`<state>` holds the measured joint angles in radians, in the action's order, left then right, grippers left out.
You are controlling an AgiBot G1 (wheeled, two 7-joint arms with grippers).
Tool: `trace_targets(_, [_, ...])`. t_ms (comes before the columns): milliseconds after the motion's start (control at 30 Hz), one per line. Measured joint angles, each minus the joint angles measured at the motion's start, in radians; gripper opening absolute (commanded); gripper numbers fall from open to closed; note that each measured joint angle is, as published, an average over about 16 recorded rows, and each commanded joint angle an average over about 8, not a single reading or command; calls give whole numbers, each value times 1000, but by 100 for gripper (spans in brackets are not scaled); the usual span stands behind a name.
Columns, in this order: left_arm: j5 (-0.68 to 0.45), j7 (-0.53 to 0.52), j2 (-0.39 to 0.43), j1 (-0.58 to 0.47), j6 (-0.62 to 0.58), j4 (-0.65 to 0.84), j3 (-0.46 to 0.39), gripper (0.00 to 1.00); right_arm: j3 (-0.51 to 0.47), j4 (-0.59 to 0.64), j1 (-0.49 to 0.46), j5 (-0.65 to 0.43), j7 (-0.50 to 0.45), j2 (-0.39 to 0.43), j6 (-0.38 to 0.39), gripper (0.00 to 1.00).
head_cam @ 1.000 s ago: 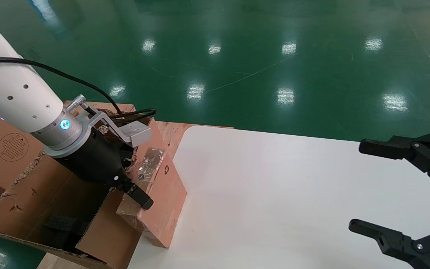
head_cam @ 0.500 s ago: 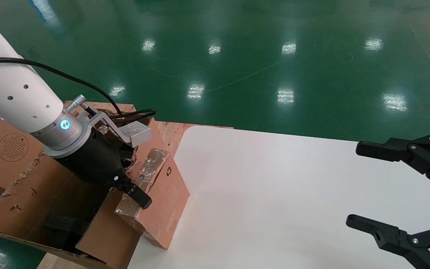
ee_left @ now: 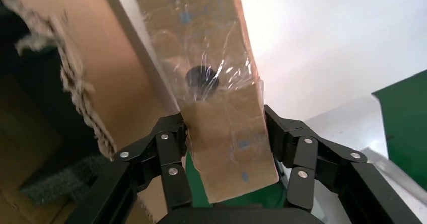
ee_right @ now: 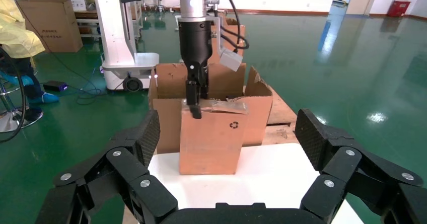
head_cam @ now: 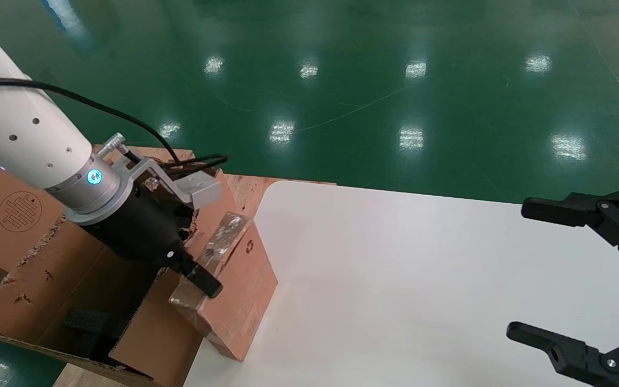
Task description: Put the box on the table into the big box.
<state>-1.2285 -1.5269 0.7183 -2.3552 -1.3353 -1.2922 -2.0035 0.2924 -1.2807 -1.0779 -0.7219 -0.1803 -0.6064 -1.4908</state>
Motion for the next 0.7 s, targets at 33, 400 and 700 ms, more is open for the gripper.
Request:
trace_targets(33, [-1, -2, -1, -6, 3, -2, 3, 0, 0, 0, 0, 0, 0, 0, 0, 100])
trace_targets(400, [-25, -53, -37, -144, 26, -24, 59, 0, 1, 0, 0, 0, 0, 0, 0, 100])
trace_targets(700, [-56, -86, -71, -314, -31, -6, 107, 0, 1, 0, 0, 1, 1, 0, 0, 100])
